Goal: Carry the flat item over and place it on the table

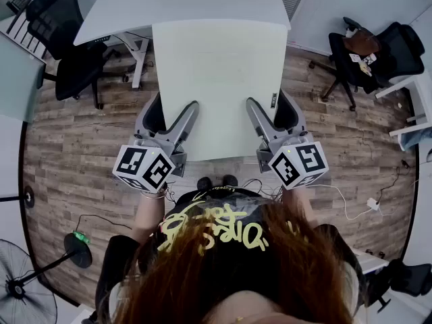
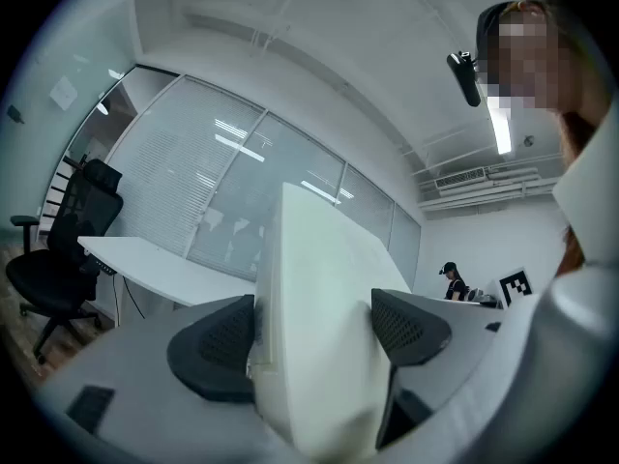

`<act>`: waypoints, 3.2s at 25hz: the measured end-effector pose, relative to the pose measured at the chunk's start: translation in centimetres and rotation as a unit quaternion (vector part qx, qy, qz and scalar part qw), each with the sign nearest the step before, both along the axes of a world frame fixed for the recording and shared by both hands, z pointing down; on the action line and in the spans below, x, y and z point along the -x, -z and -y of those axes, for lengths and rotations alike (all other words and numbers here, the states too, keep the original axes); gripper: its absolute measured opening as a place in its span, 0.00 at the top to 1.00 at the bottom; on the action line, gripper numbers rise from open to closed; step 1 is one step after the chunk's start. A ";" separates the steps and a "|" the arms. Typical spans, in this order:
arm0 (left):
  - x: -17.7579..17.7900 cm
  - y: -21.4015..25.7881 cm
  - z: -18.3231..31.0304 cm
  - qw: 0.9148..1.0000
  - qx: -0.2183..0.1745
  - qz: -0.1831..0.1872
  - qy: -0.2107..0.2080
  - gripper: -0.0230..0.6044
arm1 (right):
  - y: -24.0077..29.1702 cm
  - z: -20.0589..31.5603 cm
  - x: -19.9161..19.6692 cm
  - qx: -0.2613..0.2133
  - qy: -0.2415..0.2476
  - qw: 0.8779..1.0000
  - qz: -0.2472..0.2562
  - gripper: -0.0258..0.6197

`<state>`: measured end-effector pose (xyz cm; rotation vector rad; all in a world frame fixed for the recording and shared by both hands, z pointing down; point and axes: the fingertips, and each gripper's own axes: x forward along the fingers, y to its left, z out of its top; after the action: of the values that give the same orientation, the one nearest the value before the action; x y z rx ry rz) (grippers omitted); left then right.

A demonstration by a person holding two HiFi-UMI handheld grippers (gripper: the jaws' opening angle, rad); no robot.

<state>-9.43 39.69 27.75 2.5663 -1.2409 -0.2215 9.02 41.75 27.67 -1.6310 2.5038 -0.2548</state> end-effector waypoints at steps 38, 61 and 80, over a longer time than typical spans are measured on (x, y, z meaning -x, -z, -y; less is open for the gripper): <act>6.8 -1.2 -1.3 1.000 0.007 0.002 -0.010 0.36 | -1.4 -1.6 6.8 0.017 -0.005 1.000 0.004 0.49; 7.2 -2.2 -1.1 1.000 0.014 0.008 -0.004 0.36 | -2.5 -1.2 7.2 0.022 -0.002 1.000 0.009 0.49; 5.3 -2.2 8.1 1.000 0.014 0.012 0.019 0.36 | -2.5 8.9 5.2 0.021 0.023 0.999 0.013 0.49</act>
<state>-14.71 31.61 29.90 2.5300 -1.2945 -0.1794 3.78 32.88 30.20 -1.5770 2.5359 -0.3347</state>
